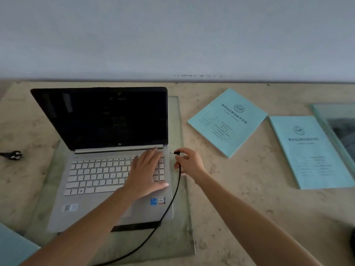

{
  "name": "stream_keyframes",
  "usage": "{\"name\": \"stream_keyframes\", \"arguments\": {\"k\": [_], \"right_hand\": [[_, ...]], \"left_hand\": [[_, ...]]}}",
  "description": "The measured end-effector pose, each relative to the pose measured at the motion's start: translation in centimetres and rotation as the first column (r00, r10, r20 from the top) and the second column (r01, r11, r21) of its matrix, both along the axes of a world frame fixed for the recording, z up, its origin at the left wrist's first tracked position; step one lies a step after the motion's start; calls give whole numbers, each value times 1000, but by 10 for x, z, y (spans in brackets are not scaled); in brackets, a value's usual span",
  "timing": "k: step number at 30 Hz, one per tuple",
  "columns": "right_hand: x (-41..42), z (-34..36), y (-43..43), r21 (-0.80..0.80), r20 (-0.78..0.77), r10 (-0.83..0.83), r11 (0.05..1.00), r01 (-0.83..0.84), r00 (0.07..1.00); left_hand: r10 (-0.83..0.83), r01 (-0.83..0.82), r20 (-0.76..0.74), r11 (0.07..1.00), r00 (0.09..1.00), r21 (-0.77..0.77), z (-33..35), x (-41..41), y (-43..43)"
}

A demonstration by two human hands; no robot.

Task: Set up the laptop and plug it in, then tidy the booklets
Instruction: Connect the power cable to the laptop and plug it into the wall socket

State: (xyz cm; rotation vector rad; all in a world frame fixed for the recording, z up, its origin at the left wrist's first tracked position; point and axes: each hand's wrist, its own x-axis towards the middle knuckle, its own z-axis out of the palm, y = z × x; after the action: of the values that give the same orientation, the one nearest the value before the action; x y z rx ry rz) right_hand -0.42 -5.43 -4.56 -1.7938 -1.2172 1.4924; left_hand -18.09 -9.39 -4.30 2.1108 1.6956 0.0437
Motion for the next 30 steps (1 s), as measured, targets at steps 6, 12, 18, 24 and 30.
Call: {"name": "stream_keyframes", "arguments": {"k": [6, 12, 18, 24, 30], "right_hand": [[-1, -11, 14, 175, 238, 7, 983, -50, 971], [-10, -16, 24, 172, 275, -11, 984, -38, 961], [-9, -17, 28, 151, 289, 29, 986, -75, 957], [-12, -19, 26, 161, 330, 44, 982, -102, 943], [-16, -17, 23, 204, 364, 22, 974, -103, 931]], "left_hand": [[-38, 30, -112, 997, 993, -75, -3, 0, 15], [-92, 69, -161, 987, 983, -143, 0, -2, 19], [-156, 120, -224, 978, 962, -169, 3, -4, 19], [-167, 127, -246, 977, 955, -172, 3, -3, 20], [-164, 125, -250, 978, 954, -165, 2, -2, 20]]}}
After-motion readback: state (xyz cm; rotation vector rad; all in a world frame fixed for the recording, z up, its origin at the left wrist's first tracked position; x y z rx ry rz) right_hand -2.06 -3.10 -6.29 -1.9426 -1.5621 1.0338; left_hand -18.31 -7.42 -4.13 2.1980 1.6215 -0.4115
